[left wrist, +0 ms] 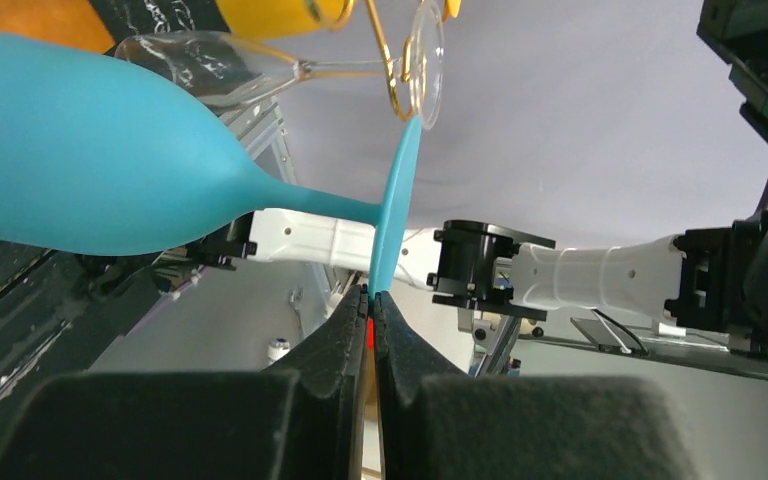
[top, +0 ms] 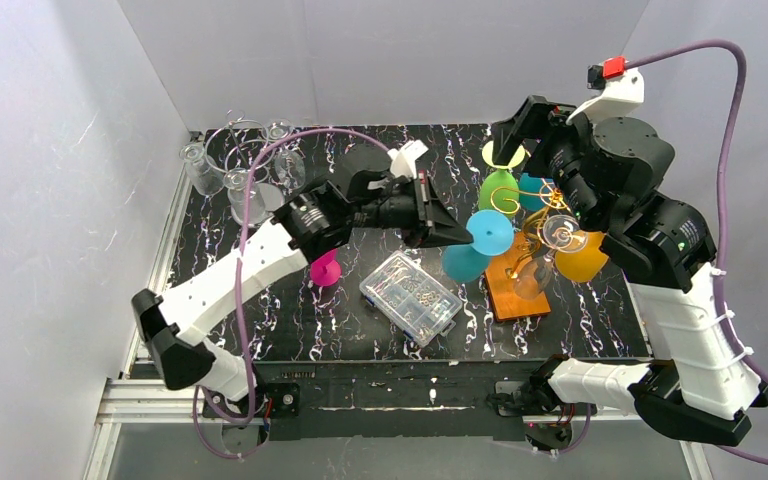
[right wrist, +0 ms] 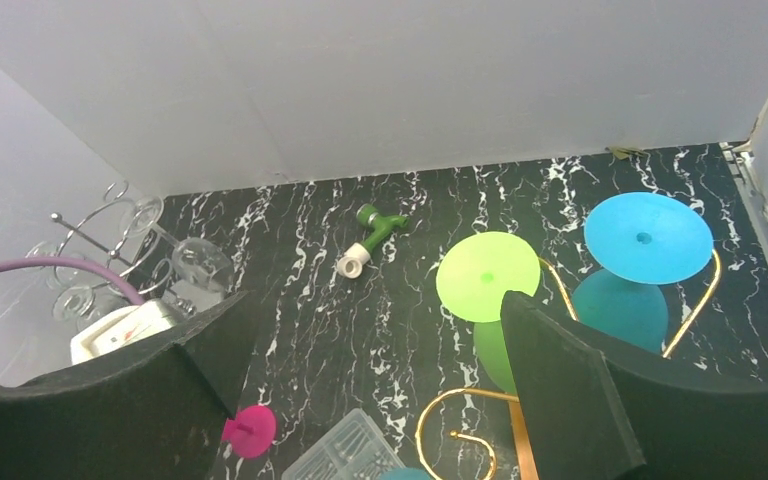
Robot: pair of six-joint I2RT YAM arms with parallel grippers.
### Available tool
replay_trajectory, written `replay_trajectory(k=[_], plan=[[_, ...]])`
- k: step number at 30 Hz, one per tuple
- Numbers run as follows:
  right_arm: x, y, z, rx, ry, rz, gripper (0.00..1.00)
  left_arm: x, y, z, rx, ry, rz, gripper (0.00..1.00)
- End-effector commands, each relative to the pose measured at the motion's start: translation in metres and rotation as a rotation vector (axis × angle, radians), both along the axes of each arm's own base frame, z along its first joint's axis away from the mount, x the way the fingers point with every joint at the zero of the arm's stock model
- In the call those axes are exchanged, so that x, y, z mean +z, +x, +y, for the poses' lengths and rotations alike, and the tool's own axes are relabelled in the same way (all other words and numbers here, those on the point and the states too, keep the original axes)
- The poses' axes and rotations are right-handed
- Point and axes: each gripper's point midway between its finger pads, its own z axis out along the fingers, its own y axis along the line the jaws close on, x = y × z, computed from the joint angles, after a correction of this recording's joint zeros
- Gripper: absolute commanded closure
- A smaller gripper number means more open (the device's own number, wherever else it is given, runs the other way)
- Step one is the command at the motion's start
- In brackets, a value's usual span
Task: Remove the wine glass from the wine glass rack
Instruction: Pick up the wine glass from the wine rack, then place the wine glass at the center of the board.
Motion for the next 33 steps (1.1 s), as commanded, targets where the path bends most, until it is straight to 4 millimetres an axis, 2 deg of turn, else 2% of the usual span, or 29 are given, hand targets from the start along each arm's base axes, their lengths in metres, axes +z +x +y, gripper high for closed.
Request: replay_trajectory(k=[1, 5, 10, 17, 25, 30, 33], plan=[[0.006, 0.002, 0.010, 0.037, 0.027, -0.013, 0.00, 0.021, -0.005, 0.037, 0.049, -0.039, -0.058, 1.00], [0.003, 0.004, 0.022, 0.082, 0.020, 0.004, 0.00, 0.020, 0.003, 0.061, 0.100, -0.031, -0.057, 1.00], [0.000, 0.008, 0.043, 0.155, 0.030, 0.027, 0.00, 0.023, 0.022, 0.091, 0.180, -0.053, -0.041, 1.00], [-0.006, 0.012, 0.073, 0.256, 0.059, 0.056, 0.00, 0.042, 0.058, 0.120, 0.282, -0.136, -0.014, 1.00], [-0.014, 0.015, 0.097, 0.333, 0.091, 0.079, 0.00, 0.074, 0.100, 0.143, 0.367, -0.268, 0.021, 1.00], [-0.023, 0.012, 0.110, 0.395, 0.115, 0.101, 0.00, 0.099, 0.118, 0.159, 0.401, -0.368, 0.026, 1.00], [-0.033, 0.009, 0.117, 0.424, 0.136, 0.120, 0.00, 0.116, 0.121, 0.169, 0.422, -0.416, 0.014, 1.00]])
